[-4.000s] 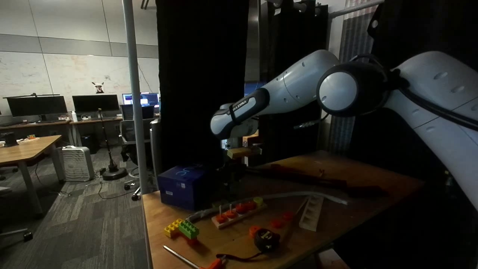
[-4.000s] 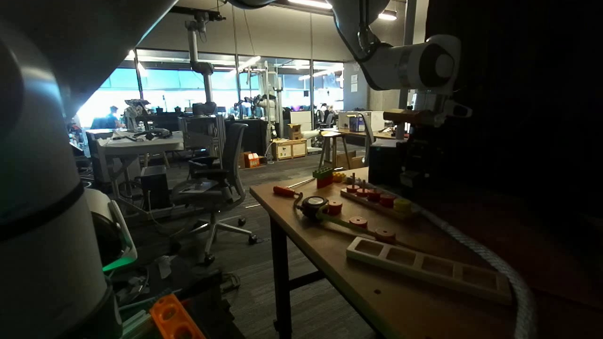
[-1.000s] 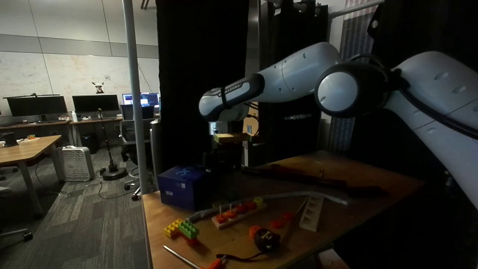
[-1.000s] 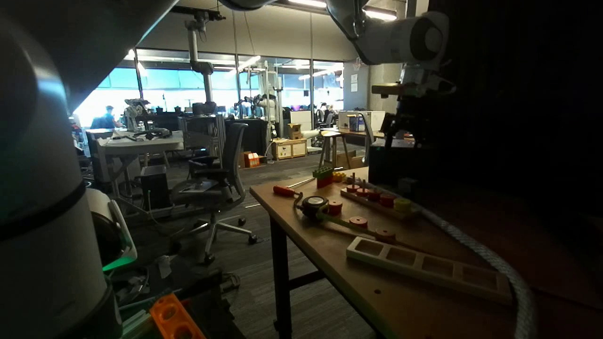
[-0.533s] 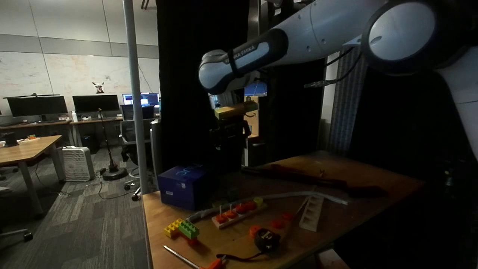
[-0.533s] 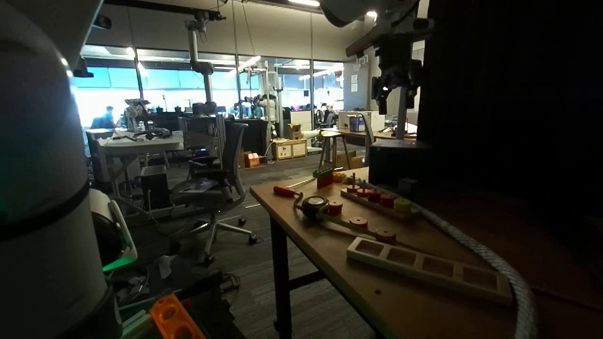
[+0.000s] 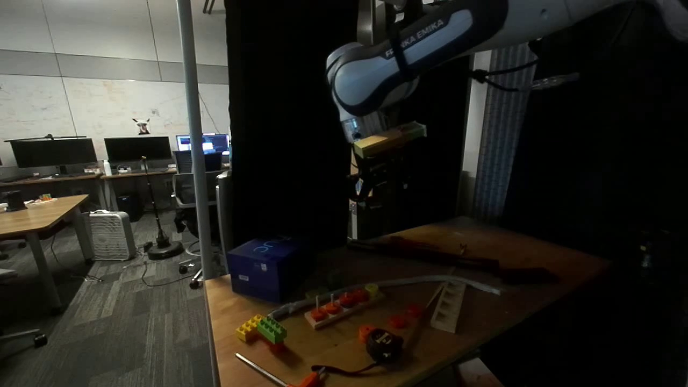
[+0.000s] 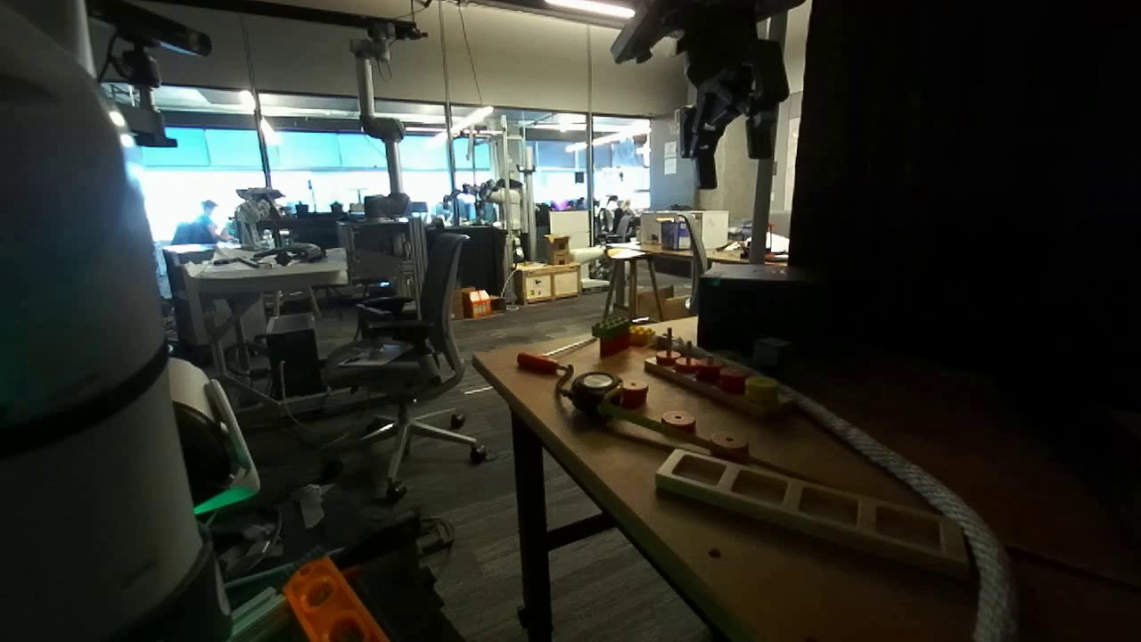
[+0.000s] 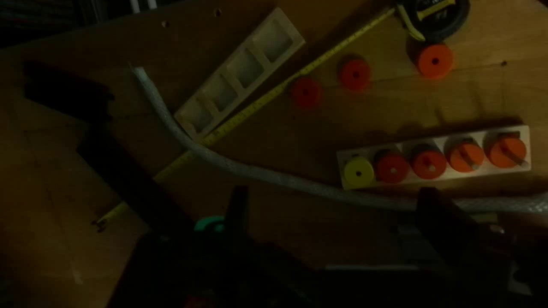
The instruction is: Move the object forward near the blue box
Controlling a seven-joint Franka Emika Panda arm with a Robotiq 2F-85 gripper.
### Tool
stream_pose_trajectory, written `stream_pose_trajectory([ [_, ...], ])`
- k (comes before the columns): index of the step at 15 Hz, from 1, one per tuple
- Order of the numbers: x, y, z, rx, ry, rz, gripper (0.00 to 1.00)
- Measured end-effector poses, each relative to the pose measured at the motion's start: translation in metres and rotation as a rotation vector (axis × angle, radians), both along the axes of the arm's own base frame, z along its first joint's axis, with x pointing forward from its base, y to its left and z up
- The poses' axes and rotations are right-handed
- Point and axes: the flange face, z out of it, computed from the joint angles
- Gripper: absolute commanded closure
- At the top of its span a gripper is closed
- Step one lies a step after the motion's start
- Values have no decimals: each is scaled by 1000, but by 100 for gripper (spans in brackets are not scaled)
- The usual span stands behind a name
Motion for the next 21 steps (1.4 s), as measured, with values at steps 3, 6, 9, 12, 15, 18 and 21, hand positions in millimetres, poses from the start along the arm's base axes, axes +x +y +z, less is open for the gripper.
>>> stream_pose_trajectory([
  [3,-49,-22,2,24,31,30,0],
  [6,-102,-41,17,78,47,118,0],
  [9,-157,-54,44,142,64,218,0],
  [12,-211,-63,74,178,39,303,0],
  [15,-252,-66,94,201,-32,315,0],
  [18,-276,-66,96,246,-81,319,0],
  [21,-289,-67,91,293,-109,313,0],
])
